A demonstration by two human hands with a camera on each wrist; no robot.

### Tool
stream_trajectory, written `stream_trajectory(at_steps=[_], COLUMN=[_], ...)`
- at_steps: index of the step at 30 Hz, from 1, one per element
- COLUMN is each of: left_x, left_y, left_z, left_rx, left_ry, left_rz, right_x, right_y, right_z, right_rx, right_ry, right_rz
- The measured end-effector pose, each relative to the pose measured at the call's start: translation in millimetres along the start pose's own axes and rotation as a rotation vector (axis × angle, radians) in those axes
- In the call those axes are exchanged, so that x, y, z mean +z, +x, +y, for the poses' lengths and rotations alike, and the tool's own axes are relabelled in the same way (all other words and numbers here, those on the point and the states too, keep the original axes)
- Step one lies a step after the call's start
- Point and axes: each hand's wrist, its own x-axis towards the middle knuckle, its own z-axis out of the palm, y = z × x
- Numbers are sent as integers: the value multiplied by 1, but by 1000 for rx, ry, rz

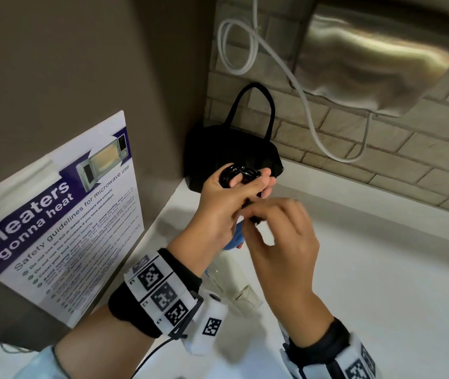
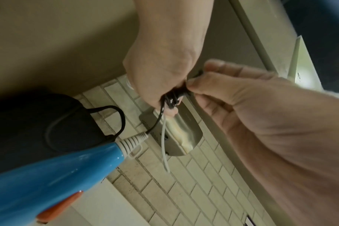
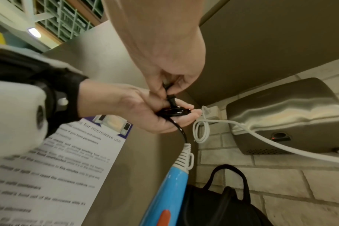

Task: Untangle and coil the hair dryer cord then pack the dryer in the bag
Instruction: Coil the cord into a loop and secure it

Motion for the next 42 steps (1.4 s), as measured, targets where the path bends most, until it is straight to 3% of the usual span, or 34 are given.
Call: stream_trajectory(at_steps=[4,10,13,19,24,27,32,34,38,42], left_x=[1,-6,-10,-2,-3,-6,-13,-11,-10,-28], left_y=[2,3,2,0,4,3,1,-2,-8,-2], left_z=[0,4,2,0,4,7,5,3,1,-6], left_rx=[-2,-79,-22,108,72,43,30,26,-29,-58], left_ry=[-64,-156,-155,-35,-7,-29,174,220,186,259], left_rz=[49,28,14,-3,-15,-16,-48,-95,-202,-153], right_x=[3,5,4,-1,6,-2,-22,-23,-20,-23], right_y=[-10,-8,-6,-13,-22,-17,8,16,19,14], right_z=[1,-1,-3,-17,-13,-16,-7,8,29,39], right_rx=[-115,31,25,-144,-163,-46,430,567,630,787], right_ry=[-28,22,2,-97,-160,-2,270,258,301,434], right_rz=[-4,-38,-13,54,-154,-265,-111,-231,-444,-387])
